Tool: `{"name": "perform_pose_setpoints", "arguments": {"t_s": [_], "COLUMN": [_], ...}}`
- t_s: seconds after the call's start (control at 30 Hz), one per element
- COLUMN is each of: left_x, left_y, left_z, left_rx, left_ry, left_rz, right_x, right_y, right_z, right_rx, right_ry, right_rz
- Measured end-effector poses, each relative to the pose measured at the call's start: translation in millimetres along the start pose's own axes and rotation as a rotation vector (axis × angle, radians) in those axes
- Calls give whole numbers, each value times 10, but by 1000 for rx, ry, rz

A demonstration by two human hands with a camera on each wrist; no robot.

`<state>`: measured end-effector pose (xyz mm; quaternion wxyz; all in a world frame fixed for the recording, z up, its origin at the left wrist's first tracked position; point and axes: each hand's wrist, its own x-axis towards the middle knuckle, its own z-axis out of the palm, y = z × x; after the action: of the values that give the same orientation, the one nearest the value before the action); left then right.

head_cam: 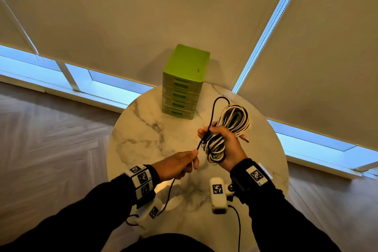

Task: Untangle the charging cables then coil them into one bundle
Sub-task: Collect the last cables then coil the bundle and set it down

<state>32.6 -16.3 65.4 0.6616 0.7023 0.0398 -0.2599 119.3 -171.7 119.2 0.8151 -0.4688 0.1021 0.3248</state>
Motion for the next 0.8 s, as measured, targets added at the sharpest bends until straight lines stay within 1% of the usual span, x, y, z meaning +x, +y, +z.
{"name": "perform_pose_setpoints", "arguments": {"t_s": [0.1, 0.17, 0.2, 0.27, 0.37, 0.43, 0.5, 0.57, 0.6, 0.63, 0.67, 0.73, 0.8], "left_x": [16, 19, 23, 19, -18, -49, -83, -129, -142, -154, -144, -100, -36], "left_y": [61, 69, 59, 53, 67, 59, 62, 121, 141, 157, 144, 120, 148], "left_z": [-10, -77, -130, -274, -524, -673, -812, -943, -1012, -1057, -1097, -1065, -877], "left_rx": [83, 155, 200, 319, 475, 572, 732, 911, 947, 923, 846, 605, 291], "left_ry": [67, 130, 170, 220, 215, 220, 272, 360, 401, 429, 450, 476, 445], "left_rz": [30, 59, 79, 97, 87, 107, 116, 123, 143, 169, 195, 215, 186], "right_x": [-57, -78, -89, -105, -143, -170, -205, -252, -267, -272, -278, -266, -244], "right_y": [24, 12, -9, -51, -106, -132, -157, -181, -183, -170, -149, -82, 28], "right_z": [72, 87, 87, 55, -30, -63, -95, -121, -138, -163, -179, -191, -147], "right_rx": [195, 244, 226, 129, -51, -200, -321, -440, -508, -574, -626, -673, -705], "right_ry": [-92, -133, -139, -161, -195, -220, -206, -186, -171, -152, -136, -102, -57], "right_rz": [12, -24, -28, 10, 138, 201, 238, 248, 242, 236, 235, 244, 201]}}
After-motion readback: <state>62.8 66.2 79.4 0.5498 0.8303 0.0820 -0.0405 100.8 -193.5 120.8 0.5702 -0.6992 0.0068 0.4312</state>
